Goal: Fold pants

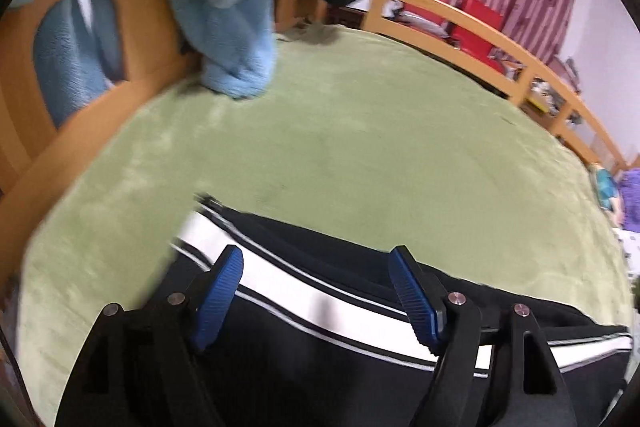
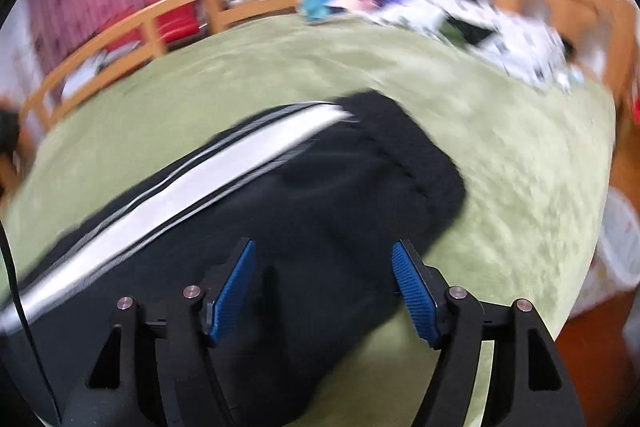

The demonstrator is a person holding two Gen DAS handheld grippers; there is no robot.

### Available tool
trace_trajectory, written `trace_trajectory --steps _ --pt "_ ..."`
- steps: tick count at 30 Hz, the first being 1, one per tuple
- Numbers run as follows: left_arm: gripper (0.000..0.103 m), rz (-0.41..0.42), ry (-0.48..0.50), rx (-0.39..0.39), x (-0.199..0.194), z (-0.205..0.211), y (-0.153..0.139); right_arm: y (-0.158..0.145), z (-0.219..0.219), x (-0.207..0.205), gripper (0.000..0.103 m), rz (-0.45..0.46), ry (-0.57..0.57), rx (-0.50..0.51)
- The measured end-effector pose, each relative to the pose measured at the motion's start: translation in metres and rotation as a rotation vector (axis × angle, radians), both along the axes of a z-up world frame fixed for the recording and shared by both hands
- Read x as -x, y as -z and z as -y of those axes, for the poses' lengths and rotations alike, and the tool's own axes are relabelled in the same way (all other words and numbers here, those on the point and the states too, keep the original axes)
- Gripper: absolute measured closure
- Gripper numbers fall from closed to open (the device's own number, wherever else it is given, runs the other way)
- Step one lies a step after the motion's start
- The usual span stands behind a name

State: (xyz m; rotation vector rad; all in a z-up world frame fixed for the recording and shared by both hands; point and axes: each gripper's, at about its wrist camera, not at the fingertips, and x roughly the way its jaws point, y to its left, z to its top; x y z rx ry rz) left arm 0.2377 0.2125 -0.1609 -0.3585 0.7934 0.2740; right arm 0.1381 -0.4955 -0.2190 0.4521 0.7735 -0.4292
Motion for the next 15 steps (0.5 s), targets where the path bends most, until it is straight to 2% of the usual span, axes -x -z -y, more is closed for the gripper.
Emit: trace_trajectory --steps 3,5,8,10,11,12,13,14,15 --pt "0.029 -0.016 0.036 0.038 0.001 0.027 0.006 0.020 0.035 -0.005 0.033 0.023 0.067 -0.121" --pt "0.029 -0.032 0.064 0.046 0.001 0.044 0.010 0.039 0.058 -0.008 0.028 0.046 0.119 -0.237" --pt "0.029 -0.062 0.100 0.055 0.001 0.071 0.016 0.061 0.081 -0.021 0.027 0.104 0.134 -0.389" --pt "0.029 -0.089 0.124 0.054 -0.002 0.086 0.020 0.065 0.086 -0.032 0.018 0.133 0.144 -0.429" --pt "0.029 -0.105 0.135 0.045 -0.006 0.095 0.021 0.065 0.087 -0.039 0.018 0.138 0.151 -0.425" --pt "0.029 -0.111 0.144 0.038 -0.009 0.100 0.022 0.063 0.086 -0.043 0.027 0.142 0.155 -0.414" --pt "0.029 -0.112 0.155 0.031 -0.011 0.106 0.021 0.058 0.085 -0.046 0.062 0.153 0.146 -0.394" --pt "0.029 -0.109 0.163 0.024 -0.011 0.112 0.018 0.050 0.085 -0.047 0.070 0.179 0.096 -0.391" --pt "0.029 -0.103 0.171 0.019 -0.012 0.117 0.015 0.041 0.085 -0.043 0.074 0.210 0.068 -0.393"
